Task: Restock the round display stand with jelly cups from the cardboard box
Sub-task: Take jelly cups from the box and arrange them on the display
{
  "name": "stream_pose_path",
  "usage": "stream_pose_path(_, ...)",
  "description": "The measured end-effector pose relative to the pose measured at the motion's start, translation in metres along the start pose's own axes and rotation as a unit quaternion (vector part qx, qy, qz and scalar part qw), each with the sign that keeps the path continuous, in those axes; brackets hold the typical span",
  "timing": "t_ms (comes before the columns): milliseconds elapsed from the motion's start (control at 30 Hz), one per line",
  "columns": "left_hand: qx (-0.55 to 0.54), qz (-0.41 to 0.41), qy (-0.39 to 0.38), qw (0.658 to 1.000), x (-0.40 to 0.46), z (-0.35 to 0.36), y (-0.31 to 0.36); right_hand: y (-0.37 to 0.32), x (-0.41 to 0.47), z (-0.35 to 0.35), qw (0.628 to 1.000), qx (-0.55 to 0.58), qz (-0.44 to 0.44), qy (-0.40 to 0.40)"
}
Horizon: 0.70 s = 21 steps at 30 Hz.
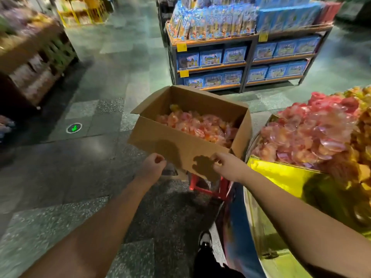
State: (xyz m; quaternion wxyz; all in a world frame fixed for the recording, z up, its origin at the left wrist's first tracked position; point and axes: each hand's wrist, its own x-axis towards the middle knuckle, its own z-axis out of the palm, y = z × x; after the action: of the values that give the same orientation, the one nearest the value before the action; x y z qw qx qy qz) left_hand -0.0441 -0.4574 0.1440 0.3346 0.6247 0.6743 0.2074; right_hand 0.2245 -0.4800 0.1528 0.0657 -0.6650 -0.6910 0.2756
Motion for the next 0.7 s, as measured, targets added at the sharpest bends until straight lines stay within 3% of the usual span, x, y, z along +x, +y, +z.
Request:
stream_pose_path(267, 0.012, -0.001, 0.017, 1.0, 0.184, -0.002, 0.016, 0.027, 0.181, -0.025, 0.998, 0.039, 0.018, -0.035)
stream_pose_path(700, 0.081, -0.056, -0.025, 0.995, 0.452, -0.02, 0.039, 0.054, 0.432, -0.075, 0.981, 0.036, 0.174, -0.073)
